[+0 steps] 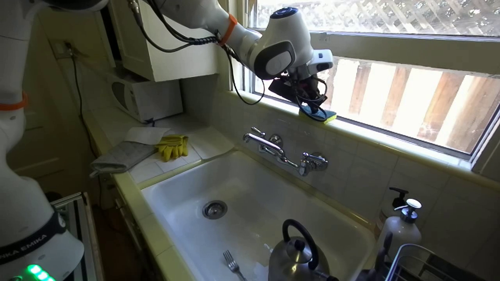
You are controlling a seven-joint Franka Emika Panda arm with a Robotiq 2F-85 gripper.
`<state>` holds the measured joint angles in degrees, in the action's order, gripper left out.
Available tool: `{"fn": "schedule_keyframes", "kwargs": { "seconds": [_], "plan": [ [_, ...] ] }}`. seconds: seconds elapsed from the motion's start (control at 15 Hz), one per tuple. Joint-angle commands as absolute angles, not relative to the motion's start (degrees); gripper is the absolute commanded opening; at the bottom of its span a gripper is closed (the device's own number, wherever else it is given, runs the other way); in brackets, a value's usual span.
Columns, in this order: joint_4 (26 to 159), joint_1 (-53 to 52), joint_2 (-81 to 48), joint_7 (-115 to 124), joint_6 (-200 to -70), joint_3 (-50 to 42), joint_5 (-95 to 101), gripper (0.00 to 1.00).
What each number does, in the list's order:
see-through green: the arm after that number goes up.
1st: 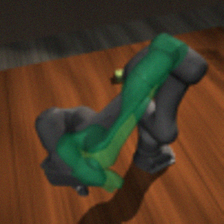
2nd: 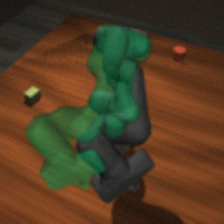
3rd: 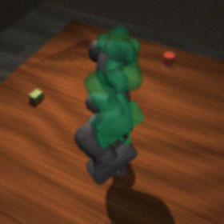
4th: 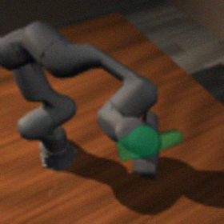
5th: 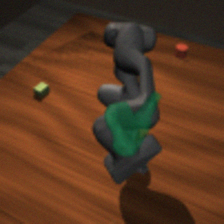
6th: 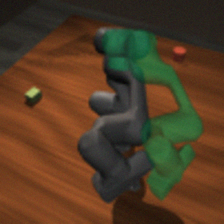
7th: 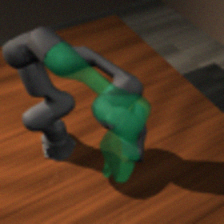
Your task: Use the sponge to wipe the window seal
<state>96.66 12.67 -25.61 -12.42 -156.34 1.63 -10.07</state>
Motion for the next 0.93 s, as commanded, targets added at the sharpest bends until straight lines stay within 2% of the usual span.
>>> {"fn": "schedule_keyframes", "kwargs": {
  "seconds": [0.0, 0.87],
  "plan": [
    [96.4, 13.9, -26.5, -13.4, -156.6, 1.2, -10.2, 0.0],
    [95.7, 14.5, -26.7, -13.4, -154.8, 2.4, -11.0, 0.0]
  ]
}}
